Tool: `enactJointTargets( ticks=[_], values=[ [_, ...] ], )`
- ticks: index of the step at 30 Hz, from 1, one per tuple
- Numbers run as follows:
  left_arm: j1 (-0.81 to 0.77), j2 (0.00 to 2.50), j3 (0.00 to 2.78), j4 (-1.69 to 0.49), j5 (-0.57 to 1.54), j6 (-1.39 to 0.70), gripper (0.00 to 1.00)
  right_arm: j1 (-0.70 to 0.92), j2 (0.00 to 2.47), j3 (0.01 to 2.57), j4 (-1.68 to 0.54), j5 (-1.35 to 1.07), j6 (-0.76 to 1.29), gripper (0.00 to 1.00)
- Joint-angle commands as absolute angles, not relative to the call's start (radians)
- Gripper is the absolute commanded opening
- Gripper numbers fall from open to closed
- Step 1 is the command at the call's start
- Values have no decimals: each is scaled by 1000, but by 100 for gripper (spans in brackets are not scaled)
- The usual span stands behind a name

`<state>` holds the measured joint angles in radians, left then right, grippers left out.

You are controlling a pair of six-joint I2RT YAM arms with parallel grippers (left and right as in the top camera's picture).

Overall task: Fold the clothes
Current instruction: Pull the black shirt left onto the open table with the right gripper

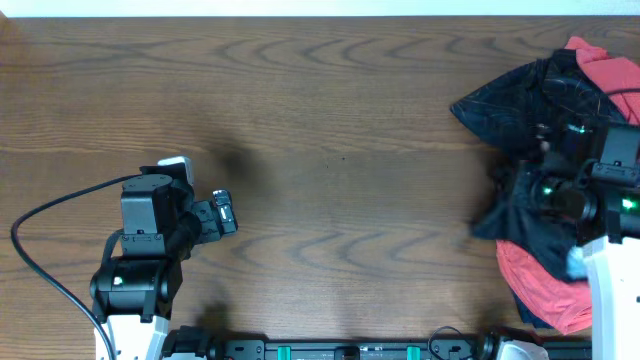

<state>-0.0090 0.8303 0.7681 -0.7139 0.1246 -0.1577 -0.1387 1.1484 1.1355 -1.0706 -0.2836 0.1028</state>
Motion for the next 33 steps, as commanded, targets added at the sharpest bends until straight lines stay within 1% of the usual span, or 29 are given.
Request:
enactJointTargets(
  ticks=[1, 5, 8, 12, 17, 20, 21, 22, 23, 25, 26, 28, 31, 33],
  values=[
    [-5, 829, 789, -714, 124, -163, 98, -23, 1157, 1113, -1093, -479, -27, 1],
    [-5, 829, 789, -714, 124, -163, 98, 123, 1179, 1035, -1061, -475, -27, 1],
    [-5, 829, 789, -714, 124, -163, 98, 224, 1209, 971, -973, -475, -23, 1],
    [-5, 829, 789, -714, 124, -163, 98, 352, 1277, 911, -741, -474, -10, 1],
    [-5, 829, 789, -714, 124, -163, 98, 489, 1402, 900, -400, -471, 84, 1],
    [-5, 829, 789, -714, 124, -163, 98, 564, 1483, 900, -252, -467, 98, 4],
    [-5, 829, 789, -714, 124, -163, 98, 581, 1504, 900, -226, -444, 102, 14],
    [-5, 829, 789, -714, 124, -163, 98, 592, 1521, 901, -213, -395, 127, 31],
    [-5, 829, 789, -714, 124, -163, 98, 598, 1531, 901, -211, -319, 169, 45],
    [-5, 829, 789, -713, 124, -163, 98, 599, 1533, 901, -223, -179, 242, 65],
    [-5, 829, 789, -711, 124, -163, 98, 594, 1525, 902, -235, -120, 267, 74],
    [-5, 829, 789, -707, 125, -164, 98, 569, 1496, 910, -283, -1, 315, 85],
    [-5, 834, 789, -695, 182, -226, 98, 514, 1430, 931, -393, 126, 365, 91],
    [-5, 850, 789, -688, 253, -258, 98, 464, 1373, 936, -462, 154, 370, 97]
  ],
)
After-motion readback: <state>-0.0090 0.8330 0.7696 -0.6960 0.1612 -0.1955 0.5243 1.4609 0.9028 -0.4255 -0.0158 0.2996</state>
